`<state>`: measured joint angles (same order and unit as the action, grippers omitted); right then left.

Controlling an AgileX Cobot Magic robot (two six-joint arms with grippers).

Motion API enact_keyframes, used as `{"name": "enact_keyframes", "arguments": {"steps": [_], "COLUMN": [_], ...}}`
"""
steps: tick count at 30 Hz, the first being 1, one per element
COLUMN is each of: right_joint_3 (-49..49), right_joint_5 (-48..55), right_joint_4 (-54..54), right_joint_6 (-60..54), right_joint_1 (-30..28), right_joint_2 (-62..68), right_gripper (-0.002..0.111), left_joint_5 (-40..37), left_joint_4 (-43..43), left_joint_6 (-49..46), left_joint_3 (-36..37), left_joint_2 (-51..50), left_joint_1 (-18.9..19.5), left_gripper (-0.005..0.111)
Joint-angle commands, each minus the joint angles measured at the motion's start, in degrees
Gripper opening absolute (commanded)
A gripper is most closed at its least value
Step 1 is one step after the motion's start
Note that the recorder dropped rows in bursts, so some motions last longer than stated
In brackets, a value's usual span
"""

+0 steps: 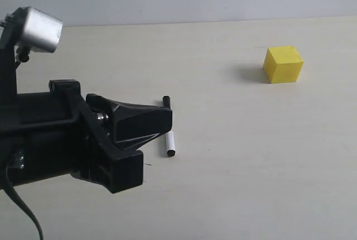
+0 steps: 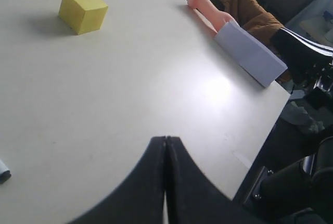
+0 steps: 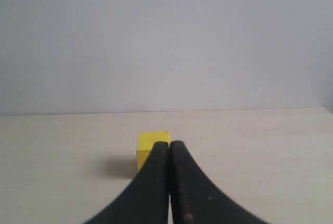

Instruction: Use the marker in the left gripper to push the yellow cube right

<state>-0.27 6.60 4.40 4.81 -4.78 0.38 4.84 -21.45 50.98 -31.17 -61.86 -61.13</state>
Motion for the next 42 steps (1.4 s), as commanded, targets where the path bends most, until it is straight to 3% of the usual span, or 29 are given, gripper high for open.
{"name": "enact_keyframes", "arguments": {"steps": [1, 4, 9, 12, 14, 15, 16, 17, 18, 19, 21, 25, 27, 35, 42], "right_joint_3": [0.27, 0.27, 0.27, 0.27, 0.27, 0.27, 0.27, 0.27, 0.27, 0.27, 0.27, 0.27, 0.27, 0.27, 0.27], "right_joint_5": [-0.33, -0.33, -0.33, -0.33, -0.33, -0.33, -0.33, -0.33, -0.33, -0.33, -0.33, -0.33, -0.33, -0.33, -0.33], "right_joint_4": [0.10, 0.10, 0.10, 0.10, 0.10, 0.10, 0.10, 0.10, 0.10, 0.10, 0.10, 0.10, 0.10, 0.10, 0.10], "right_joint_6": [0.02, 0.02, 0.02, 0.02, 0.02, 0.02, 0.02, 0.02, 0.02, 0.02, 0.02, 0.02, 0.02, 0.02, 0.02], "right_joint_1": [-0.31, -0.31, -0.31, -0.31, -0.31, -0.31, -0.31, -0.31, -0.31, -0.31, -0.31, -0.31, -0.31, -0.31, -0.31], "right_joint_2": [-0.38, -0.38, -0.38, -0.38, -0.38, -0.38, -0.38, -0.38, -0.38, -0.38, -0.38, -0.38, -0.38, -0.38, -0.38], "right_gripper": [0.000, 0.000, 0.000, 0.000, 0.000, 0.000, 0.000, 0.000, 0.000, 0.000, 0.000, 0.000, 0.000, 0.000, 0.000], "left_joint_5": [0.82, 0.94, 0.82, -6.43, -15.30, -20.14, -21.23, -21.29, -21.15, -21.04, -21.05, -14.36, -6.37, -15.31, -15.34], "left_joint_4": [-3.44, -3.74, -2.71, -1.21, 1.23, 3.80, 4.66, 4.96, 4.96, 4.96, 4.19, -5.96, -12.91, -12.26, -12.26], "left_joint_6": [-5.82, -11.67, -10.98, -8.52, -3.17, 0.10, 0.48, 0.48, 0.36, 0.25, 0.25, 0.25, 0.25, 7.82, 9.11], "left_joint_3": [0.33, 0.33, 0.33, 0.33, 1.60, 4.11, 5.48, 9.45, 11.48, 15.27, 19.78, 28.57, 31.17, 31.17, 31.17], "left_joint_2": [0.50, 0.50, 0.50, -0.05, 3.26, 8.34, 10.86, 18.21, 22.18, 30.17, 40.57, 53.88, 57.09, 61.86, 61.86], "left_joint_1": [0.14, 0.50, 0.50, 1.41, 6.36, 12.26, 15.38, 21.18, 23.38, 28.66, 35.40, 42.76, 44.51, 45.95, 46.19], "left_gripper": [0.000, 0.000, 0.000, 0.000, 0.000, 0.000, 0.000, 0.000, 0.000, 0.000, 0.000, 0.000, 0.000, 0.000, 0.000]}}
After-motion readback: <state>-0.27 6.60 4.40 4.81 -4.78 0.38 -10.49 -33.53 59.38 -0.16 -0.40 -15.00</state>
